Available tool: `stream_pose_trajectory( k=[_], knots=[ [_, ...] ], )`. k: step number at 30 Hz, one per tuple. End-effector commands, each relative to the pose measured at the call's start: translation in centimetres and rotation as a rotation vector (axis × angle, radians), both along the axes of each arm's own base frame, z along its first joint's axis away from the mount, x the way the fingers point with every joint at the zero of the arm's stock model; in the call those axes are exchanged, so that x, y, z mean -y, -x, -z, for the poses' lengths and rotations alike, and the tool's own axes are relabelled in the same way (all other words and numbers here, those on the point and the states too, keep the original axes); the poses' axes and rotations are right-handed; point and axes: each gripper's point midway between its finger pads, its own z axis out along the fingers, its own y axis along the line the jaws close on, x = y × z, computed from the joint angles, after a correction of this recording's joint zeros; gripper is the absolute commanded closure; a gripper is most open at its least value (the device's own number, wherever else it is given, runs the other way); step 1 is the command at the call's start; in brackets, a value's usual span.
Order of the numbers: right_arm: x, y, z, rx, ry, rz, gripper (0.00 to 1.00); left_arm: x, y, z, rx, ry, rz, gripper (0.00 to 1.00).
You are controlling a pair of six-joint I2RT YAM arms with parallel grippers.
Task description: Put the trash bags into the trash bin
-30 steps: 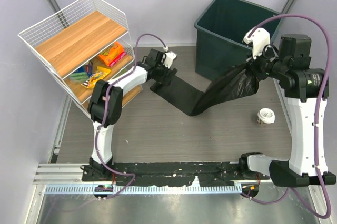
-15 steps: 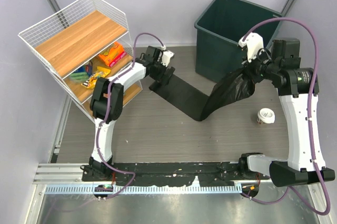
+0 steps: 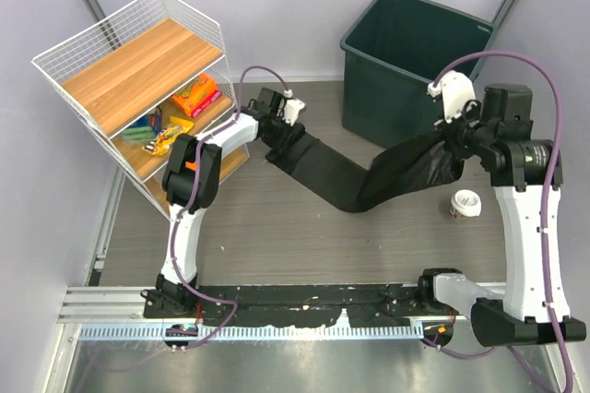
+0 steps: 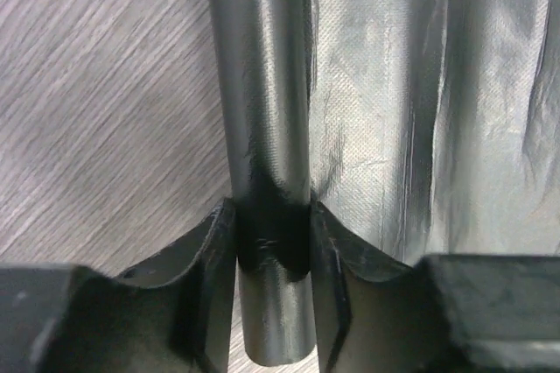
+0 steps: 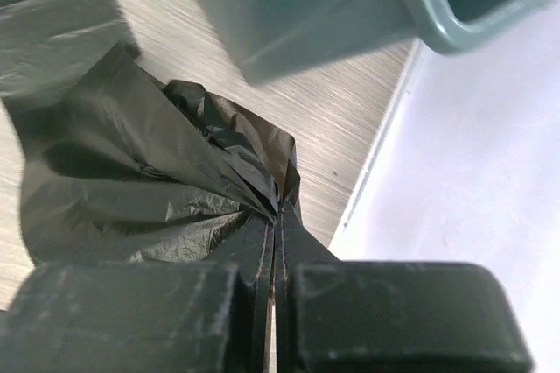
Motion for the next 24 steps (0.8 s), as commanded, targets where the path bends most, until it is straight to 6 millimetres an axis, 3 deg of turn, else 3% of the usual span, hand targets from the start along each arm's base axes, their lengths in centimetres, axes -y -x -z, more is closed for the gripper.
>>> stream_pose_trajectory(
  k=[1,2,3,9,15,18,21,24],
  knots=[
    [3.8,1.0,-2.0,0.085,0.092,0.143,0.99,-0.1,1.5,-1.3,-0.009,0.023,0.018,0.89],
    [4.4,1.2,-2.1,0.089,0.102,0.165,0.99,-0.4,1.8,-1.9,-0.002,0.024,0.017,0.99],
    [4.9,1.3,-2.0,0.085,0.119,0.183,0.99,-0.7,2.4,-2.3,0.001,0.024,0.016,1.00],
    [6.5,2.6,1.1,0.001,0.158,0.236,0.99,-1.3,6.0,-5.9,0.023,0.089,0.052,1.00],
    [7.1,3.0,5.2,-0.095,0.179,0.246,0.99,-0.8,8.0,-10.1,0.063,0.232,0.078,1.00],
    [6.8,2.9,7.1,-0.146,0.169,0.226,0.99,-0.3,9.1,-10.6,0.043,0.294,0.102,1.00],
    [6.3,2.6,7.4,-0.152,0.145,0.203,0.98,0.9,10.8,-11.5,-0.010,0.384,0.164,1.00],
    [4.5,2.0,6.8,-0.148,0.079,0.118,0.72,2.2,12.6,-13.3,-0.052,0.480,0.244,1.00]
  ],
)
